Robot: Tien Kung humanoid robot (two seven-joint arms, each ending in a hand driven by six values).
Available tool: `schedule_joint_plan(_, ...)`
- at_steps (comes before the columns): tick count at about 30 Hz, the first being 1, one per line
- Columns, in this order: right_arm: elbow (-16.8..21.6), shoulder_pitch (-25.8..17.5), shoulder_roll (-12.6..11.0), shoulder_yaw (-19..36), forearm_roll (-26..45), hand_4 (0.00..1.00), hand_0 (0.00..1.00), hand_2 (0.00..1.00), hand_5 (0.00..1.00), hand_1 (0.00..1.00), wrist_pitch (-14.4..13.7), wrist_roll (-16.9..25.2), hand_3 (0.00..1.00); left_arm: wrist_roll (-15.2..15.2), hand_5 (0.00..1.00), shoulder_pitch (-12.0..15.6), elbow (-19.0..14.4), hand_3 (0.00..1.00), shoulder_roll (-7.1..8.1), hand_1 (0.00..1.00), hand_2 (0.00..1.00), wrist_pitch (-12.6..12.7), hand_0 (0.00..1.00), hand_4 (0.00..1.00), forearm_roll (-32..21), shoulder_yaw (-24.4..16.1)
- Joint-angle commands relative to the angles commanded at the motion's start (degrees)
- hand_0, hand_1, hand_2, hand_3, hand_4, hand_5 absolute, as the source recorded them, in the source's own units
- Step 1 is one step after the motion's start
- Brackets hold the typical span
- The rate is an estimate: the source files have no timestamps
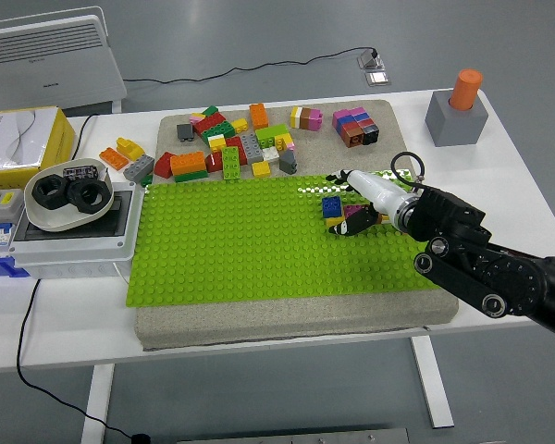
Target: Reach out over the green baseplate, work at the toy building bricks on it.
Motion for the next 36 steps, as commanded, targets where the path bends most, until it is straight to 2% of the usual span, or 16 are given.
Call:
schedule_joint_plan(5,4.63,-0.17,-1.10,1.14,-6.19,0.932,0.881,0.924,0.217,0.882,-2.10,-0.92,0.901,0.04,0.156,0.07,0.00,0.577,-0.07,0.626,0.569,0.03,0.748,0.394,0.03,-0.14)
schedule_joint_plan(6,5.59,-0.20,-1.27,1.29,-7.62,0.998,0.898,0.915,0.542,0.886,-2.68,-0.99,0.728,0.05,0.148,0.08,0.00,0.578,-0.09,0.624,0.569,0.02,0.748,0.385,0.07,-0.18)
schedule_joint_plan(9,9.95,-0.61,-2.02,1.70,-14.03,0.998,0.898,0.915,0.542,0.886,-5.88,-0.76,0.728,0.18,0.148,0.09,0.00,0.578,-0.24,0.624,0.569,0.01,0.748,0.385,0.36,-0.50)
schedule_joint_plan(11,12.09,-0.88,-2.35,1.38,-17.29,0.998,0.898,0.915,0.542,0.886,-6.53,-0.87,0.728,0.27,0.148,0.10,0.00,0.578,-0.31,0.624,0.569,-0.02,0.748,0.385,0.61,-0.68)
schedule_joint_plan(12,13.05,-1.01,-2.48,1.14,-18.87,0.998,0.919,0.915,0.624,0.894,-6.65,-0.99,0.624,0.32,0.149,0.11,0.00,0.577,-0.34,0.624,0.568,-0.03,0.748,0.385,0.79,-0.81)
schedule_joint_plan(15,14.47,-1.59,-2.67,0.00,-23.69,0.998,0.919,0.915,0.624,0.894,-6.33,-1.57,0.624,0.47,0.149,0.15,0.00,0.577,-0.44,0.624,0.568,-0.07,0.748,0.385,1.35,-1.27)
schedule_joint_plan(21,14.03,-2.22,-2.49,-1.38,-29.51,0.998,0.925,0.922,0.628,0.901,-5.99,-2.03,0.621,0.74,0.150,0.28,0.00,0.577,-0.56,0.623,0.568,-0.18,0.748,0.386,2.64,-2.15)
schedule_joint_plan(36,10.45,-2.86,-1.97,-2.12,-29.91,0.998,0.925,0.924,0.636,0.897,-5.67,-2.12,0.630,0.71,0.159,0.08,0.00,0.576,-0.58,0.623,0.568,0.02,0.748,0.387,3.41,-2.84)
